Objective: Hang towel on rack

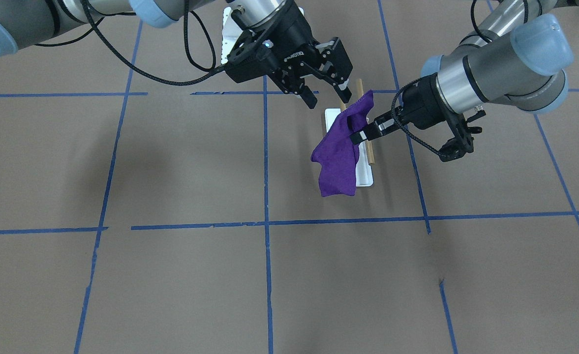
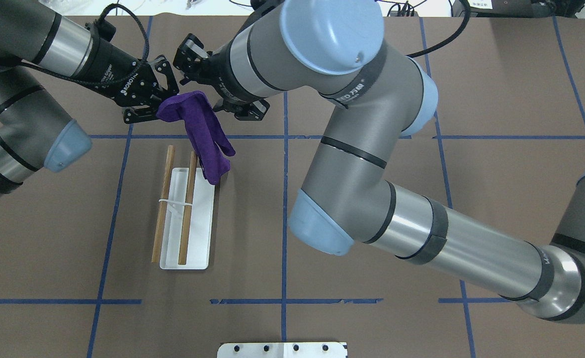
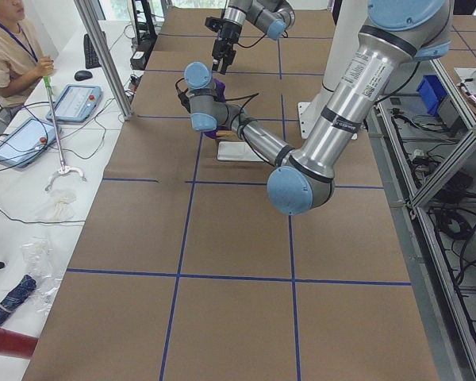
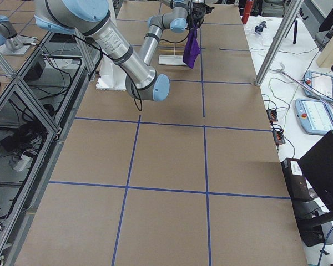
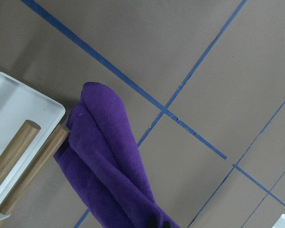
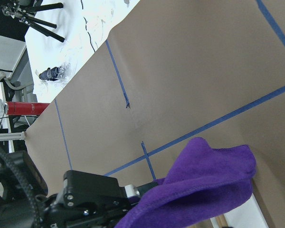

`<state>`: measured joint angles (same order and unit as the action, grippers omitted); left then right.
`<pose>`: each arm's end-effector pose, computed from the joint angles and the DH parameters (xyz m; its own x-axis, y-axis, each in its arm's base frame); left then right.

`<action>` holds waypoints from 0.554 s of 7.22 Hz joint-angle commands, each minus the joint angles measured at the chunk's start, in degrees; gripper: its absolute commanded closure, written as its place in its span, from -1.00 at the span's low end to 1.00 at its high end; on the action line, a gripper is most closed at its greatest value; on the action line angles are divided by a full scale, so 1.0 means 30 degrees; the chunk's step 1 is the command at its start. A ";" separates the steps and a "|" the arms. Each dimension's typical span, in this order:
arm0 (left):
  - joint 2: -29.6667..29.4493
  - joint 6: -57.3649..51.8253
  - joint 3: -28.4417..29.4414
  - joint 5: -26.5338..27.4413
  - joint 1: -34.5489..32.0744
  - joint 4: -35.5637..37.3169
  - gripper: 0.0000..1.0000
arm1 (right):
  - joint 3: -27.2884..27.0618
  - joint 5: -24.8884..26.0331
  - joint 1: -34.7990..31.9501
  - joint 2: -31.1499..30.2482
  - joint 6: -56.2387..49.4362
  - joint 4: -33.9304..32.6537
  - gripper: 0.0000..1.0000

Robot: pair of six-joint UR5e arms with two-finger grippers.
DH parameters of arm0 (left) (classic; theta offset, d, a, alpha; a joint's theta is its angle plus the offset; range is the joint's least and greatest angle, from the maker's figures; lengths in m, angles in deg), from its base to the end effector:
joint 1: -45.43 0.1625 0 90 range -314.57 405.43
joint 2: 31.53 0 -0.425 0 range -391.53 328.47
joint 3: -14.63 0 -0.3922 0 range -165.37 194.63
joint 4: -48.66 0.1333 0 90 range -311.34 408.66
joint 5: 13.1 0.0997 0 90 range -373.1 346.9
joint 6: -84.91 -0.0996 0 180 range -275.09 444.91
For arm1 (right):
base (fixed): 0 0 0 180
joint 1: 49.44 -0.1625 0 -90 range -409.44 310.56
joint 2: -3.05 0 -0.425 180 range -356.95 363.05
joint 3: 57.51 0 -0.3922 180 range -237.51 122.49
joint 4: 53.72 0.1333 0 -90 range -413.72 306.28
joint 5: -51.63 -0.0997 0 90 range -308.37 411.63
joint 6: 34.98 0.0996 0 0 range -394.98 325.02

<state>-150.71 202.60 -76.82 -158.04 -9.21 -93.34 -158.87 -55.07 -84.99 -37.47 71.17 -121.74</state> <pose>0.3132 -0.5309 0.2422 0.0663 -0.5548 -0.8294 0.0333 0.8320 -0.5538 -0.4446 -0.4464 0.0091 0.0073 0.3327 0.9430 -0.3404 0.8875 -0.3105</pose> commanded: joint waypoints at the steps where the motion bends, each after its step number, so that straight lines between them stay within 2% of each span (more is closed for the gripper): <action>1: 0.0874 -0.0149 -0.0013 -0.0169 0.0020 -0.2893 1.00 | -0.1543 -0.2296 -0.1586 -0.2653 -0.0107 0.1050 -1.00; 2: 0.1227 -0.0614 -0.0216 -0.0257 0.0020 -0.4071 1.00 | -0.1576 -0.3618 -0.2612 -0.3766 -0.0398 0.1896 -1.00; 3: 0.1521 -0.1315 -0.0276 -0.1128 0.0020 -0.5301 1.00 | -0.1547 -0.4153 -0.3318 -0.4706 -0.0807 0.2774 -1.00; 4: 0.2249 -0.3381 -0.0190 -0.2732 0.0020 -0.6444 1.00 | -0.1547 -0.4449 -0.3673 -0.5208 -0.1565 0.2899 -1.00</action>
<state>-146.09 197.97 -77.46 -161.74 -9.15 -108.25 -163.44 -66.55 -94.02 -50.47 68.71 -114.56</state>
